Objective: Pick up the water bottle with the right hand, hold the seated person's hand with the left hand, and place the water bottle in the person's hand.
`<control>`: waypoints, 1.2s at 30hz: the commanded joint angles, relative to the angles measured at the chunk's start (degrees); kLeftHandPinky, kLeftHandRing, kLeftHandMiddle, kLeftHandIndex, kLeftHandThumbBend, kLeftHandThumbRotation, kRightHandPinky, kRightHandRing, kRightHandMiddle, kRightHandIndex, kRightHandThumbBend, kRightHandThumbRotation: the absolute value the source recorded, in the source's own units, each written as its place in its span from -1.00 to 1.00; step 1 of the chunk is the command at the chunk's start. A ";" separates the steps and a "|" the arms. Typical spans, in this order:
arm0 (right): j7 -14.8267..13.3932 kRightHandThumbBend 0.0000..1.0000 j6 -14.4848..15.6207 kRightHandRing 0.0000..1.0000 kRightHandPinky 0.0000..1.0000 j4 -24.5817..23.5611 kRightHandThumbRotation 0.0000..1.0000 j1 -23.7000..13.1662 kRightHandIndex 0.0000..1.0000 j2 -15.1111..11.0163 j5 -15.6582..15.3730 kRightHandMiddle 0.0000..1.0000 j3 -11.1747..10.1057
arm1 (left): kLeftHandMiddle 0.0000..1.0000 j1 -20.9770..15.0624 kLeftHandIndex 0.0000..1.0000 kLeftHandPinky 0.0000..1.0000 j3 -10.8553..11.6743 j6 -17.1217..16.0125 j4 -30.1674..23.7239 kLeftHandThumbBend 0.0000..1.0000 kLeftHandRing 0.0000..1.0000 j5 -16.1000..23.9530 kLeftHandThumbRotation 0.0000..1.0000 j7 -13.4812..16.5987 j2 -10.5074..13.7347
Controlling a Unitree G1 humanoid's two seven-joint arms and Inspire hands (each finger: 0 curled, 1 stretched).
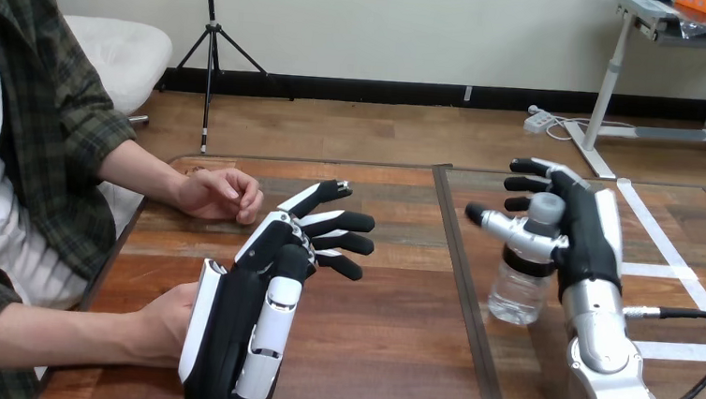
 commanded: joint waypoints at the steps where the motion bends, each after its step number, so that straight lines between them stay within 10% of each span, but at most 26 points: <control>1: 1.13 0.70 1.21 0.81 0.76 -0.70 -0.86 -1.36 0.81 -1.62 -0.49 0.83 1.12 | 0.37 -2.95 0.57 0.02 -0.03 -1.22 -0.09 -0.34 0.27 0.48 0.99 0.31 -1.84; 36: 1.88 0.70 5.17 0.87 0.91 -0.14 -0.82 -0.88 0.85 -1.01 -0.05 0.85 1.74 | 0.39 -1.98 0.58 0.11 -0.24 -0.86 -1.07 -0.30 0.32 -0.13 0.96 -0.08 -1.13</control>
